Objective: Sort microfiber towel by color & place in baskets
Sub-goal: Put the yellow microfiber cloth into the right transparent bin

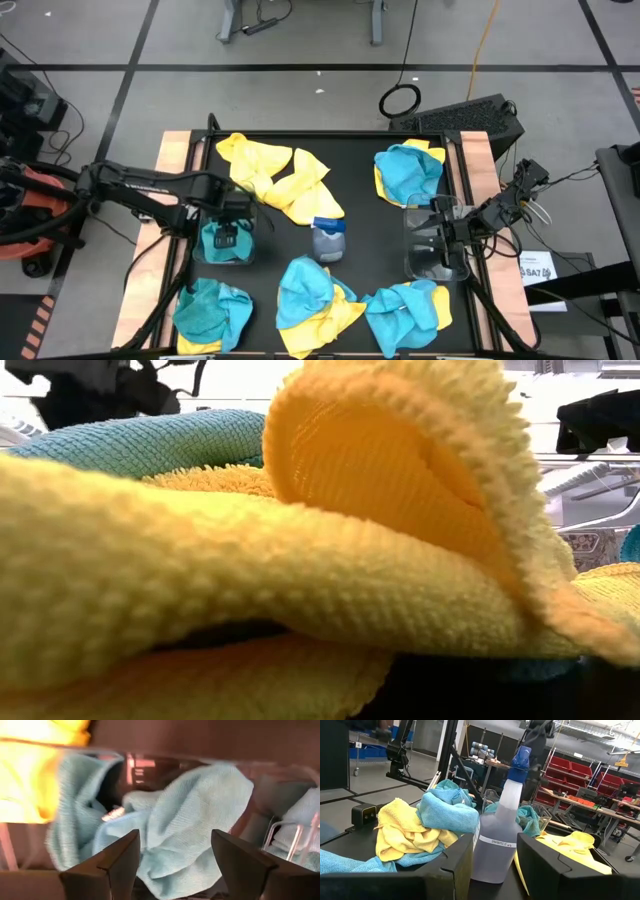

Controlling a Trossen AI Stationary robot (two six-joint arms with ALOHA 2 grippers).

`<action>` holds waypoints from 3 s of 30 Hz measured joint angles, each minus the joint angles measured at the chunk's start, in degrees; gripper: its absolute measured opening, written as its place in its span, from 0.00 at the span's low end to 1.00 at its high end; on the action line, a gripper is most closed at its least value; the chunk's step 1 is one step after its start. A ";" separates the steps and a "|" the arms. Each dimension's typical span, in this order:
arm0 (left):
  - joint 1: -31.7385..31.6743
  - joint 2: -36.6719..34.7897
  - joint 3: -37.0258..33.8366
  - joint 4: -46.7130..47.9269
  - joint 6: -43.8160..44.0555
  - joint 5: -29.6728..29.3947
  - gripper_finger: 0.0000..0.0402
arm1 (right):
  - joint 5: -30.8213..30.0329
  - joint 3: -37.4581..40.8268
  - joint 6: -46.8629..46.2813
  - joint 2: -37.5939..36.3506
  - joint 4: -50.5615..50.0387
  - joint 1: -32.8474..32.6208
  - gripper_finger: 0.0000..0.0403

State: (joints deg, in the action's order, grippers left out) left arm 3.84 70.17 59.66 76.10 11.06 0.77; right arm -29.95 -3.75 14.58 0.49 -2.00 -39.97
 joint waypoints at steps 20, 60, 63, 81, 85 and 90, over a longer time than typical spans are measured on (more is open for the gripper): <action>-12.86 -0.02 9.11 -4.16 -10.24 -19.17 0.62 | 0.00 0.00 0.01 0.01 0.02 0.00 0.36; -33.11 5.60 9.07 -16.16 -14.96 -9.29 0.62 | 0.00 0.00 -0.01 0.01 0.02 0.00 0.36; -33.11 5.60 9.07 -16.31 -14.87 -9.31 0.62 | 0.00 0.00 0.00 0.01 0.02 0.00 0.36; -43.52 18.20 9.07 -16.65 -14.47 -9.85 0.62 | 0.00 -0.01 0.01 0.01 0.02 0.00 0.36; -46.87 22.42 9.29 -16.23 -14.48 -9.94 0.62 | 0.00 0.00 0.00 0.01 0.02 0.00 0.36; -50.63 25.53 12.60 -14.87 -14.48 -8.55 0.62 | 0.00 -0.01 -0.02 0.00 0.02 0.00 0.36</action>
State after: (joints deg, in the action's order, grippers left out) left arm -46.80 95.70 72.26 61.23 -3.42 -7.78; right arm -29.95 -3.77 14.57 0.49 -1.98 -39.97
